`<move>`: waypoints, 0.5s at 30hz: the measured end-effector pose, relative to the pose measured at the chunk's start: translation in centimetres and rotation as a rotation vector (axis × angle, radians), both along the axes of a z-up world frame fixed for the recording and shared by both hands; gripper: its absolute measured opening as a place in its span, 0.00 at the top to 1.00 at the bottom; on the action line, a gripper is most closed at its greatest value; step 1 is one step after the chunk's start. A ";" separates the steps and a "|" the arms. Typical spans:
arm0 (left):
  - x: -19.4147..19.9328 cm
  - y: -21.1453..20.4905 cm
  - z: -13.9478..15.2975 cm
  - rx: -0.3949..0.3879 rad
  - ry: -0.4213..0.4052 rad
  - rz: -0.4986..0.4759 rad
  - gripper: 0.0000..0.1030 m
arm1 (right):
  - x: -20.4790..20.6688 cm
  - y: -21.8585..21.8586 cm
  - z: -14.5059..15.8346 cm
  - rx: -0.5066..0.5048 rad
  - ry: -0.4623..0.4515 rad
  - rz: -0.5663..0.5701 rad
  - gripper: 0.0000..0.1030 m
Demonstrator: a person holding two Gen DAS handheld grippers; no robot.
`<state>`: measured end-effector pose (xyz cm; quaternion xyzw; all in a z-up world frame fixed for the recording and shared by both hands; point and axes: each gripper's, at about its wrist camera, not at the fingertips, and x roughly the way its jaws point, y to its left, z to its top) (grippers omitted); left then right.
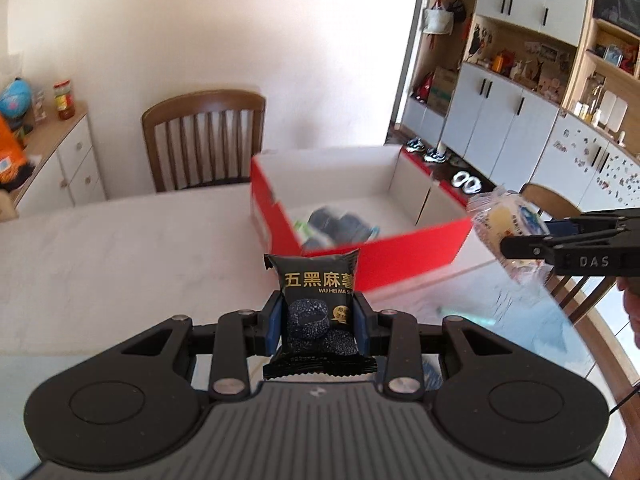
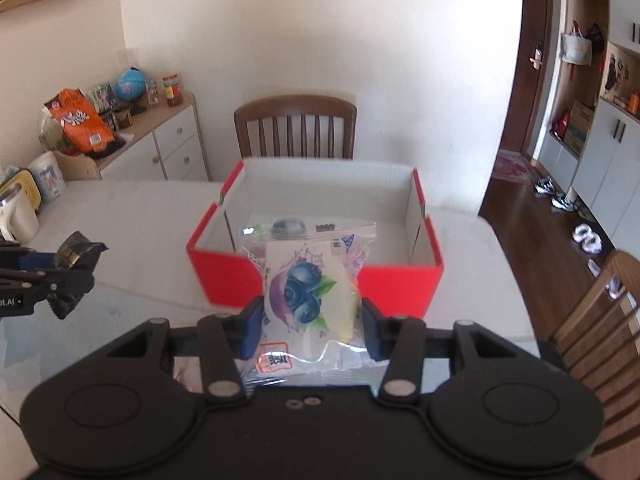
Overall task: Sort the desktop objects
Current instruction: 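Carry black packet and blueberry bag over the red shoebox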
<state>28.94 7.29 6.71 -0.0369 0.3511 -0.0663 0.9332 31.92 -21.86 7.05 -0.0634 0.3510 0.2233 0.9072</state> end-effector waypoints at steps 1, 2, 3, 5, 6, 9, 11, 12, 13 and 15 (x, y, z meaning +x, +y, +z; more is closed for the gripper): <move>0.6 -0.3 0.4 -0.004 -0.002 -0.004 0.67 | 0.3 -0.2 0.2 -0.001 -0.006 0.003 0.53; 1.2 -0.5 0.7 -0.006 -0.003 -0.009 0.67 | 0.8 -0.2 0.4 -0.003 -0.014 0.007 0.53; 1.9 -0.8 1.1 -0.003 -0.006 -0.014 0.67 | 1.4 -0.3 0.7 -0.003 -0.021 0.012 0.53; 3.2 -1.5 1.5 0.012 -0.010 -0.023 0.67 | 2.5 -0.4 0.9 -0.005 -0.031 0.018 0.53; 3.9 -1.9 1.7 0.018 -0.013 -0.030 0.67 | 3.1 -0.4 1.0 -0.006 -0.035 0.020 0.53; 5.8 -3.1 2.0 0.052 -0.023 -0.057 0.67 | 4.7 -0.6 1.0 -0.004 -0.037 0.016 0.53; 7.2 -3.8 1.7 0.070 -0.013 -0.067 0.67 | 5.7 -0.7 0.7 0.009 -0.023 0.012 0.53; 8.1 -4.0 1.5 0.070 -0.002 -0.072 0.67 | 6.4 -0.6 0.5 0.014 -0.015 0.014 0.53; 8.8 -4.3 1.2 0.068 0.008 -0.075 0.67 | 6.8 -0.6 0.3 0.012 -0.010 0.017 0.53; 10.6 -4.6 0.9 0.070 0.022 -0.078 0.67 | 8.0 -0.2 -0.1 0.000 -0.014 0.020 0.53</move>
